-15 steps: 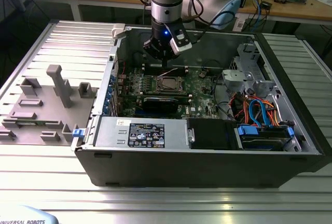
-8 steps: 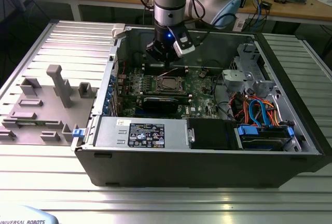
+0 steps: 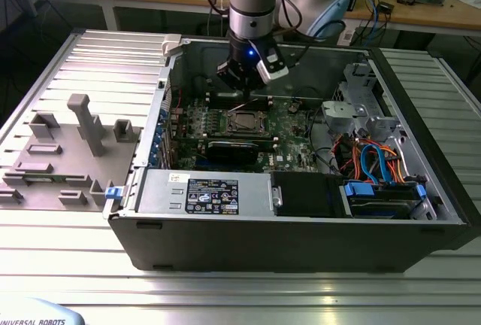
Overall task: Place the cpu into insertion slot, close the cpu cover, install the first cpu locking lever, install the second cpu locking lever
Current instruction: 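Install the first cpu locking lever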
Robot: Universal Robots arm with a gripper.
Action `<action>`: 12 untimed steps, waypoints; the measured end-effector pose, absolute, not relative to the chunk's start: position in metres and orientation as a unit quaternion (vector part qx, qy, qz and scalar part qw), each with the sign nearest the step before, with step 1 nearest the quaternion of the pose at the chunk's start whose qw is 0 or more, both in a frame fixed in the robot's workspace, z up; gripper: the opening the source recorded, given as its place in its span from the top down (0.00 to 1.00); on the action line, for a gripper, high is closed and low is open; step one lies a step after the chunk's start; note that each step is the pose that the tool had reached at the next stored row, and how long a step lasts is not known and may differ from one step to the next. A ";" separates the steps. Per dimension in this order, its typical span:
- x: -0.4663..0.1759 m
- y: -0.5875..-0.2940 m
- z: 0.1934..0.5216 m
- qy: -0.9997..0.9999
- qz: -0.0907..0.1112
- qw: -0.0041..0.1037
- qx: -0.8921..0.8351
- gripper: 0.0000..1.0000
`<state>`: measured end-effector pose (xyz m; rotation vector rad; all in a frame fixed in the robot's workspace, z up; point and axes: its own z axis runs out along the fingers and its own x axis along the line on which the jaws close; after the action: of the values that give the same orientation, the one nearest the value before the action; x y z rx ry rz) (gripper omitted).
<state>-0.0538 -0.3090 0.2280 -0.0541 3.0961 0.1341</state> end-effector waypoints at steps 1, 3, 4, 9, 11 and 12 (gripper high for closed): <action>-0.053 -0.309 0.227 0.999 0.043 0.021 -0.018 0.89; -0.050 -0.308 0.226 0.999 0.043 0.021 -0.018 0.89; -0.049 -0.308 0.225 0.999 0.043 0.021 -0.018 0.89; -0.045 -0.308 0.222 0.999 0.043 0.021 -0.018 0.89; -0.044 -0.308 0.221 0.999 0.043 0.021 -0.018 0.89; -0.043 -0.308 0.220 0.999 0.043 0.021 -0.018 0.89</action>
<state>-0.0431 -0.3083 0.2199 -0.0553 3.0964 0.1332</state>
